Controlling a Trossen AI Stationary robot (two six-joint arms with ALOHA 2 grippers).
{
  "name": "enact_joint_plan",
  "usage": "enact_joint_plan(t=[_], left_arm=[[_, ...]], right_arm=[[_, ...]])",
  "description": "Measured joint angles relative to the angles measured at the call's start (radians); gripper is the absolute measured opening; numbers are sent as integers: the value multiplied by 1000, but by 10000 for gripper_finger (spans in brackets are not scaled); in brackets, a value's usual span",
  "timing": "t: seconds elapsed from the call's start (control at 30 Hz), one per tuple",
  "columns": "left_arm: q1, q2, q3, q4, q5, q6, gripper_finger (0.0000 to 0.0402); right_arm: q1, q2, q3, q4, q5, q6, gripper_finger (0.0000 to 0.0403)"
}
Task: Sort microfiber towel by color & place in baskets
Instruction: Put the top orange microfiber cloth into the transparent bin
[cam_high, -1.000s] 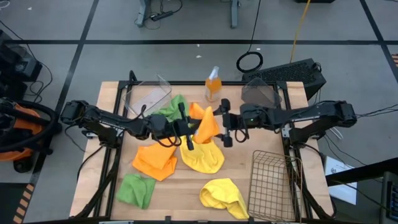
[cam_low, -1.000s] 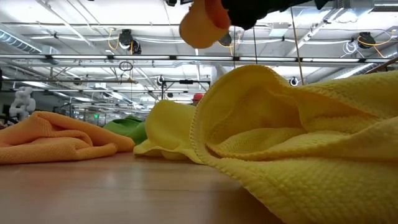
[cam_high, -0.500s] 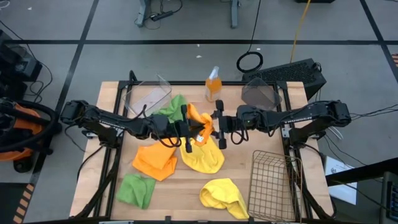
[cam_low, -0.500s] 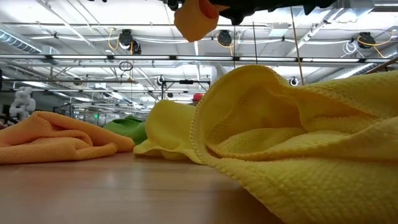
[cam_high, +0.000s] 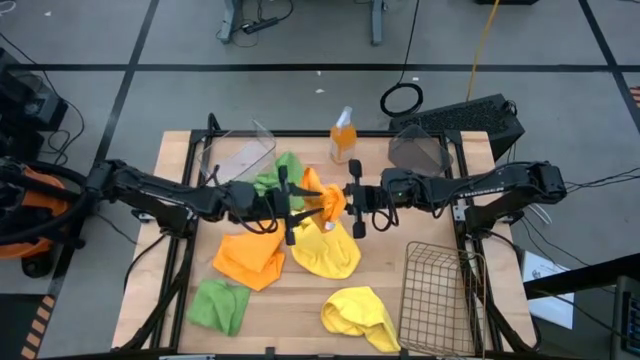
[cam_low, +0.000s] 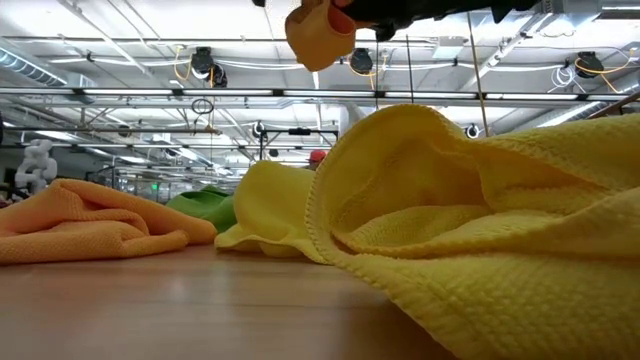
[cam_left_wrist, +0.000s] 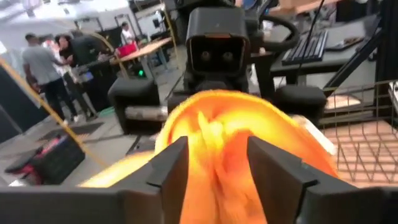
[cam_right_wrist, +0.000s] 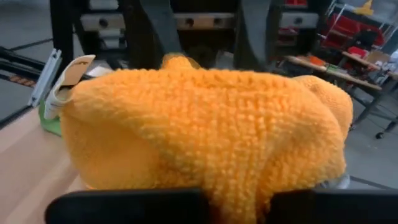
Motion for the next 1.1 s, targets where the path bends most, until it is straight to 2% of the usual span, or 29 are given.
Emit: enact_joint_plan(t=[0.2, 0.33, 0.4, 0.5, 0.6, 0.67, 0.87, 0.97, 1.1], left_arm=[[-35, -108, -1, -231, -40, -87, 198], [-51, -129, -6, -330, -150, -157, 199], [-54, -121, -26, -323, -195, -193, 199], [-55, -102, -83, -300, -199, -219, 205], [-66, -57, -141, -200, -181, -240, 233], [-70, -17, -162, -73, -184, -222, 260], [-83, 114, -166, 350, -298, -4, 334], [-87, 148, -166, 510, -372, 80, 350], [-87, 153, -166, 582, -374, 118, 354]], right_arm=[[-8, -52, 0, -57, 7, -16, 10], [-16, -88, 0, -75, -1, -15, 15], [-16, -101, 0, -76, -4, -15, 16], [-15, -101, 0, -22, -13, -1, 16], [-15, -83, 0, 61, -51, 41, 17], [-15, -67, 0, 109, -65, 72, 17], [-15, 4, 0, 275, -64, 135, 17], [-15, 14, 0, 287, -62, 137, 17], [-15, 20, 0, 288, -58, 146, 17]])
